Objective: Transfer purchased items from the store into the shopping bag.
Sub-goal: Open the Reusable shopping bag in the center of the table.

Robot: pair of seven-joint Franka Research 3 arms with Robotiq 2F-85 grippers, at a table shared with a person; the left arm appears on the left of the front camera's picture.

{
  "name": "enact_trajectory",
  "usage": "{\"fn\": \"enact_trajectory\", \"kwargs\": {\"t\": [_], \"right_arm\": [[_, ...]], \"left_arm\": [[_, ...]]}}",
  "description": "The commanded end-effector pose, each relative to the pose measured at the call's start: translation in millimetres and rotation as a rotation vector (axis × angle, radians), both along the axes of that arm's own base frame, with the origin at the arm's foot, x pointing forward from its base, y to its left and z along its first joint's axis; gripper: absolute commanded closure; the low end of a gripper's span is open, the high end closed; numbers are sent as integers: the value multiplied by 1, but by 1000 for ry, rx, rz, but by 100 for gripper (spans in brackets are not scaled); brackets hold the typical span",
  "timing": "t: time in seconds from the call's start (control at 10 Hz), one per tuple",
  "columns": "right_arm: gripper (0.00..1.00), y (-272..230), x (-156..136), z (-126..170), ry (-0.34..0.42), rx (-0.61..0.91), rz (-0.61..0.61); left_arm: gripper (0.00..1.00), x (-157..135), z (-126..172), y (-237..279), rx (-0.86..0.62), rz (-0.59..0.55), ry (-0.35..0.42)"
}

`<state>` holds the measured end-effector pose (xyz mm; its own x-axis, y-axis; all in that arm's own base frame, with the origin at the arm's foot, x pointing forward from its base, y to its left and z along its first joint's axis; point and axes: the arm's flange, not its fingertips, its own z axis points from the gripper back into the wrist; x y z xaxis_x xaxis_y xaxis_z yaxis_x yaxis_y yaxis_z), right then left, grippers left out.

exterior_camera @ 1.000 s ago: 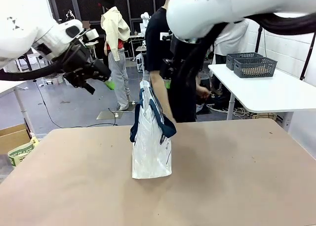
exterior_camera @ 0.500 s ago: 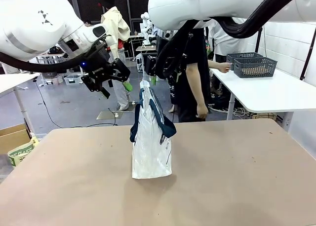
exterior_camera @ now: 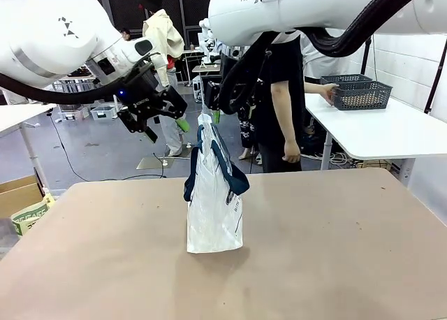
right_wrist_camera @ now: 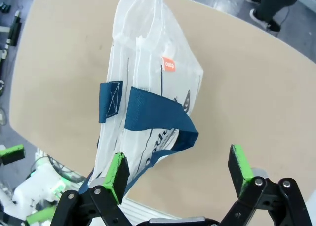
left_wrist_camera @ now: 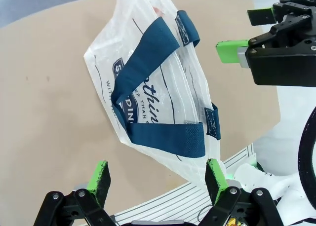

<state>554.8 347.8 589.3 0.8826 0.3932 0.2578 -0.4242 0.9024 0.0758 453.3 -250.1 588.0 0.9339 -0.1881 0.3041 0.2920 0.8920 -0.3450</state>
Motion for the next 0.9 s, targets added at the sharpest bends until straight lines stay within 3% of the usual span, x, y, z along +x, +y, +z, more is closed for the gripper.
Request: {"fn": "enact_trajectory", "kwargs": {"t": [0.0,0.4,0.8], "right_arm": [[0,12,8,-6,21,13,-27],[0,22,9,-10,61,53,-5],[0,25,10,-21,77,34,-40]], "left_arm": [[0,6,1,-7,-17,50,73],[0,11,-8,-11,-51,172,146],[0,15,-12,-14,-71,178,165]]}}
